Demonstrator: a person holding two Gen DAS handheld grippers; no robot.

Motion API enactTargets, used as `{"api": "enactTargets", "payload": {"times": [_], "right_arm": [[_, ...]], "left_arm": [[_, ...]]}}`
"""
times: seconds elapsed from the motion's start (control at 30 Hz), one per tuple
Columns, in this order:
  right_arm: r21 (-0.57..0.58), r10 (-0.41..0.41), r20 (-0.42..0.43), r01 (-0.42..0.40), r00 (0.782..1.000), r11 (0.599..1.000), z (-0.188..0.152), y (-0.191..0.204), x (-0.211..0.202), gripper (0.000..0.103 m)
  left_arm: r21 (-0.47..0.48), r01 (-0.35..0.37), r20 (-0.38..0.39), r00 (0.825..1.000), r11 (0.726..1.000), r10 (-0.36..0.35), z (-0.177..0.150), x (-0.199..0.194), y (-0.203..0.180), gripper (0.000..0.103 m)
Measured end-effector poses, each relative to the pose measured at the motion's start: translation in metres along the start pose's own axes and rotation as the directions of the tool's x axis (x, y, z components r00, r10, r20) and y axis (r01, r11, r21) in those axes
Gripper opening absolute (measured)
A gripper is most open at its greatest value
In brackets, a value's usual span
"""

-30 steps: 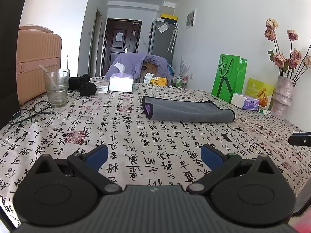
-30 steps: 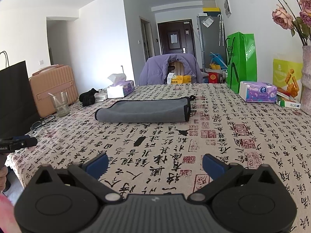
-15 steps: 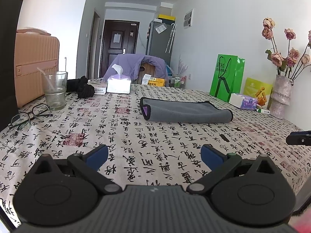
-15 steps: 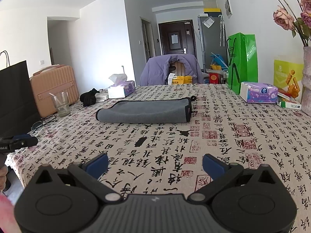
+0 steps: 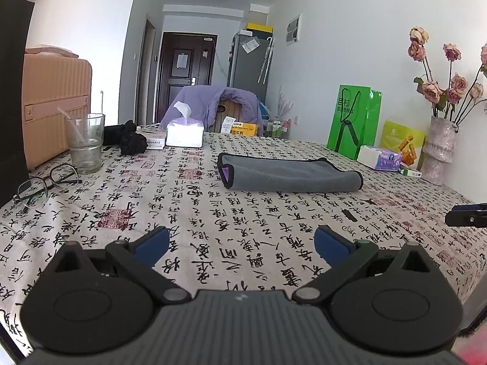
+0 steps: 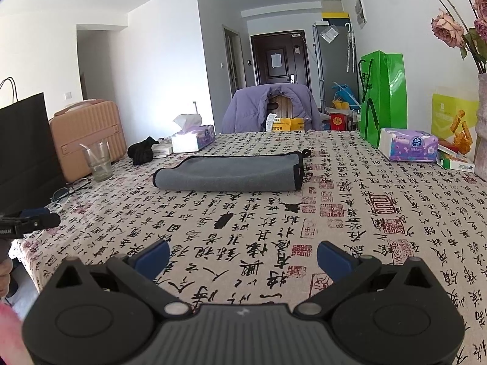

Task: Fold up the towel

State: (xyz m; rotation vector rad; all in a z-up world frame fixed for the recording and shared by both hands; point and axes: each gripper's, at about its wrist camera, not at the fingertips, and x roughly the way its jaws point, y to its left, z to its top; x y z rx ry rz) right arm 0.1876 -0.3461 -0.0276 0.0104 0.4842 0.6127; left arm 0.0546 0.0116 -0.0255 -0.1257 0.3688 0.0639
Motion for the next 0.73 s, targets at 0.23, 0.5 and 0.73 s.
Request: {"api": "enactTargets", "payload": {"times": [0.23, 0.5, 0.73], "right_arm": [[-0.001, 0.0, -0.001, 0.0, 1.0, 1.0, -0.0001, 0.0002, 0.0001, 0.103], [-0.001, -0.001, -0.002, 0.001, 1.0, 1.0, -0.0007, 0.0003, -0.0001, 0.103], [-0.001, -0.002, -0.006, 0.002, 1.0, 1.0, -0.0029, 0.0004, 0.0006, 0.103]], "left_arm": [[0.001, 0.0, -0.001, 1.0, 1.0, 0.0, -0.0006, -0.0003, -0.0004, 0.103], [0.005, 0.0, -0.005, 1.0, 1.0, 0.0, -0.0022, -0.0001, -0.0019, 0.103], [0.006, 0.016, -0.007, 1.0, 1.0, -0.016, -0.0023, -0.0004, -0.0014, 0.103]]}}
